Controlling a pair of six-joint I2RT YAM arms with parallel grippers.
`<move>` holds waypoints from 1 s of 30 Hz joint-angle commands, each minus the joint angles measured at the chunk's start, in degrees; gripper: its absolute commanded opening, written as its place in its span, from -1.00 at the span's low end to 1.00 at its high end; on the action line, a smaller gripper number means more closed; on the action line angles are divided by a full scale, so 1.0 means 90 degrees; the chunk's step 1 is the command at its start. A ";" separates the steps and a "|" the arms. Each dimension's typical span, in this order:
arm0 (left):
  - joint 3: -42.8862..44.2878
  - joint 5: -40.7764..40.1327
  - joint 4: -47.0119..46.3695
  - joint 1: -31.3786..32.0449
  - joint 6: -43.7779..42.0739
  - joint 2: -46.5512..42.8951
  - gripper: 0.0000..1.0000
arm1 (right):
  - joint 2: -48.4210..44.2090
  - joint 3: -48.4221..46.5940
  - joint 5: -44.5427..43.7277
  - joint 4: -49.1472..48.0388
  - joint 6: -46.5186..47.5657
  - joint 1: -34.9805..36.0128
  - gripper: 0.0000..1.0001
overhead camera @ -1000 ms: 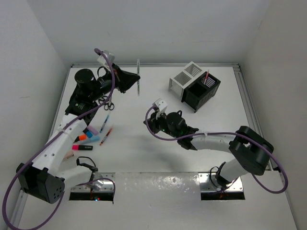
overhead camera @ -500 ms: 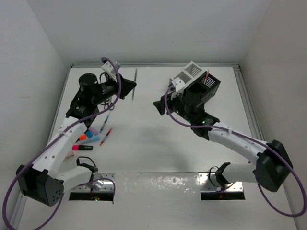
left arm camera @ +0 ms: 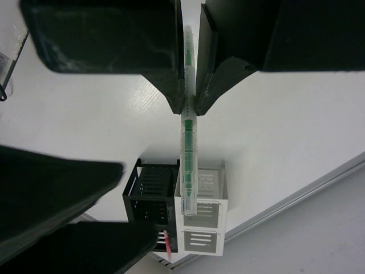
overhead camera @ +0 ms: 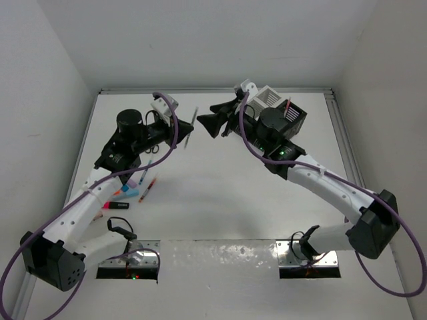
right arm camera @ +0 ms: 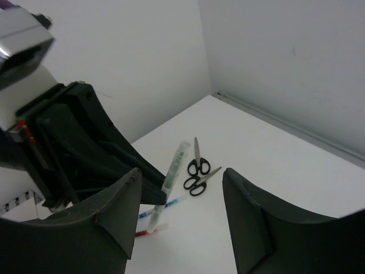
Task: Sort the stationery into containers
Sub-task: Close the pen cap on the pen, then place the pen in the storage box.
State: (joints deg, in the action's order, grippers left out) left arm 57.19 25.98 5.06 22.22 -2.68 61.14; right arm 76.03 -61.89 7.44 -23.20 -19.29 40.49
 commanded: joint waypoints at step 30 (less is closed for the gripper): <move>-0.0270 -0.0620 -0.0708 0.0246 0.0570 -0.0280 0.99 | 0.0714 -0.0272 -0.0270 -0.0042 -0.1070 -0.0611 -1.00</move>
State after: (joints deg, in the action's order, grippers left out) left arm 55.33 22.26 2.20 24.67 0.21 60.51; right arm 86.37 -64.16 8.10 -25.74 -29.93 38.41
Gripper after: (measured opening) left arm 0.990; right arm 0.091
